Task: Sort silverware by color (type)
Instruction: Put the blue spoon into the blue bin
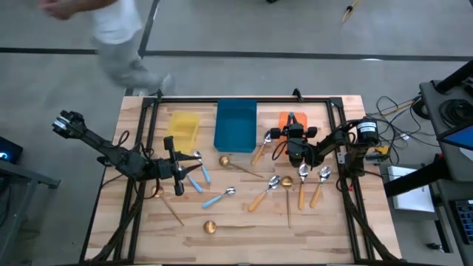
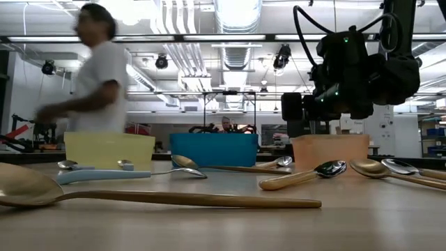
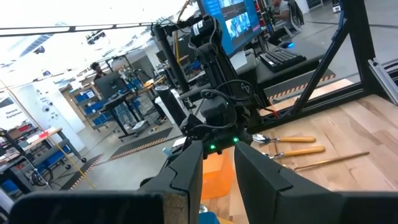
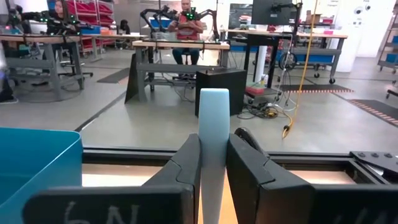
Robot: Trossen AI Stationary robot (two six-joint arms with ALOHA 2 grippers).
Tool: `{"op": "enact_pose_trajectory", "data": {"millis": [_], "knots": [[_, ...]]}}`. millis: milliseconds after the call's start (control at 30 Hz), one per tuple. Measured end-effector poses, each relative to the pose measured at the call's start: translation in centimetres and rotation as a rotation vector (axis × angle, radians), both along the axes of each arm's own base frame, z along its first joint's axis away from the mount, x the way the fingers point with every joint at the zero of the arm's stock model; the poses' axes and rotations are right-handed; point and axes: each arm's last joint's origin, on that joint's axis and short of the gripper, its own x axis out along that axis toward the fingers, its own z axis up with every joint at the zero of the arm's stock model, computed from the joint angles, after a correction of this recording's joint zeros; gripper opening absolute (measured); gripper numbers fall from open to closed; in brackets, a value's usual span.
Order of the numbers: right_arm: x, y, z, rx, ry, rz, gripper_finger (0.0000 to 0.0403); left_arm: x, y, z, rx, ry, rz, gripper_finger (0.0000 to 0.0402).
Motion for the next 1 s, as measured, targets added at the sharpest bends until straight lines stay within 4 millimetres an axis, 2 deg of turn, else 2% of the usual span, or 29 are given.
{"op": "enact_pose_trajectory", "data": {"millis": [233, 367, 467, 567, 700, 1000], "knots": [[0.1, 0.3, 0.6, -0.009, 0.019, 0.012, 0.0042, 0.0, 0.0, 0.0, 0.000, 0.000, 0.000, 0.0075], [1.6, 1.2, 4.3, -0.064, 0.059, 0.082, 0.0042, 0.0, 0.0, 0.0, -0.003, -0.001, 0.000, 0.0075], [3.5, 1.8, 7.0, -0.128, 0.088, 0.175, 0.0042, 0.0, 0.0, 0.0, 0.000, 0.000, 0.000, 0.0075], [5.4, 1.9, 8.6, -0.168, 0.056, 0.269, 0.0042, 0.0, 0.0, 0.0, 0.001, 0.000, 0.000, 0.0075], [8.4, 1.5, 8.6, -0.143, 0.015, 0.434, 0.0042, 0.0, 0.0, 0.0, 0.004, 0.001, 0.000, 0.0075], [14.8, 0.1, 7.6, -0.147, 0.024, 0.426, 0.0042, -0.1, 0.0, 0.1, 0.002, -0.002, 0.002, 0.0075]]}}
